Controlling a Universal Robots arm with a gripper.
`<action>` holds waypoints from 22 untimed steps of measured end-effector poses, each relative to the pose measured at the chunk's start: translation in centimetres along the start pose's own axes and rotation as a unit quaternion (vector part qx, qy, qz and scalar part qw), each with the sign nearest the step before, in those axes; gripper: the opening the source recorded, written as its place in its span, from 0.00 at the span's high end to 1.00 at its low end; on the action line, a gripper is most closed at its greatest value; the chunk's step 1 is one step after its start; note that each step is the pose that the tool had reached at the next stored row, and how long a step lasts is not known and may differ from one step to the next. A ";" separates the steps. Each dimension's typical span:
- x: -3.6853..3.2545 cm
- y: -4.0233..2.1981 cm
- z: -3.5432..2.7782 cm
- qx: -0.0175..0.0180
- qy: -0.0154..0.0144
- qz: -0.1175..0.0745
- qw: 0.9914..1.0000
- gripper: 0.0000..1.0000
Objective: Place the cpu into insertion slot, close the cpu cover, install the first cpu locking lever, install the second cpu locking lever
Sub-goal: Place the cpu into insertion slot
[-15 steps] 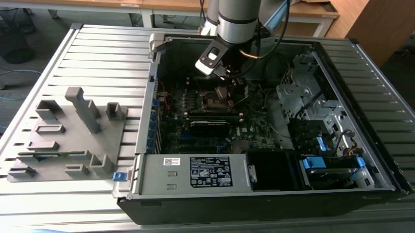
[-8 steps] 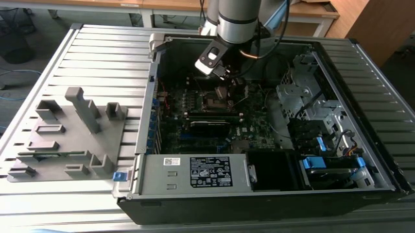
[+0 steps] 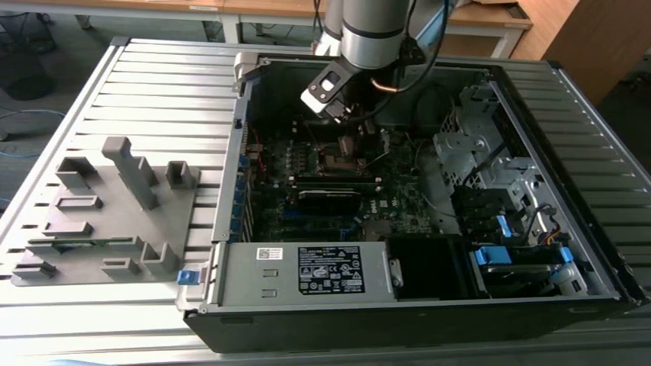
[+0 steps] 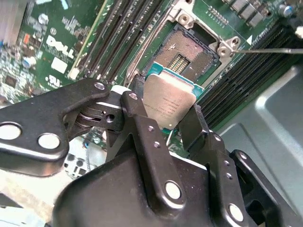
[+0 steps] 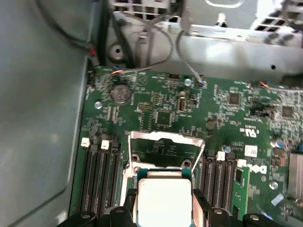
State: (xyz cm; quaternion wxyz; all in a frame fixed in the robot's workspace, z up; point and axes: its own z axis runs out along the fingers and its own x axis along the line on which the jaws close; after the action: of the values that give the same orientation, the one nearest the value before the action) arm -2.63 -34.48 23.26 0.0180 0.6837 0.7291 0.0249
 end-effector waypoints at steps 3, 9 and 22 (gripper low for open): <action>0.00 0.00 0.07 0.000 -0.002 0.027 1.000 0.46; 0.03 -0.40 0.16 0.000 -0.002 0.033 0.999 0.46; 0.03 -0.52 0.56 0.002 0.005 0.033 0.999 0.46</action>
State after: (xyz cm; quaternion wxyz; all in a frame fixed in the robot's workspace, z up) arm -3.12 -34.48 22.67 0.0125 0.7072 0.7064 0.0273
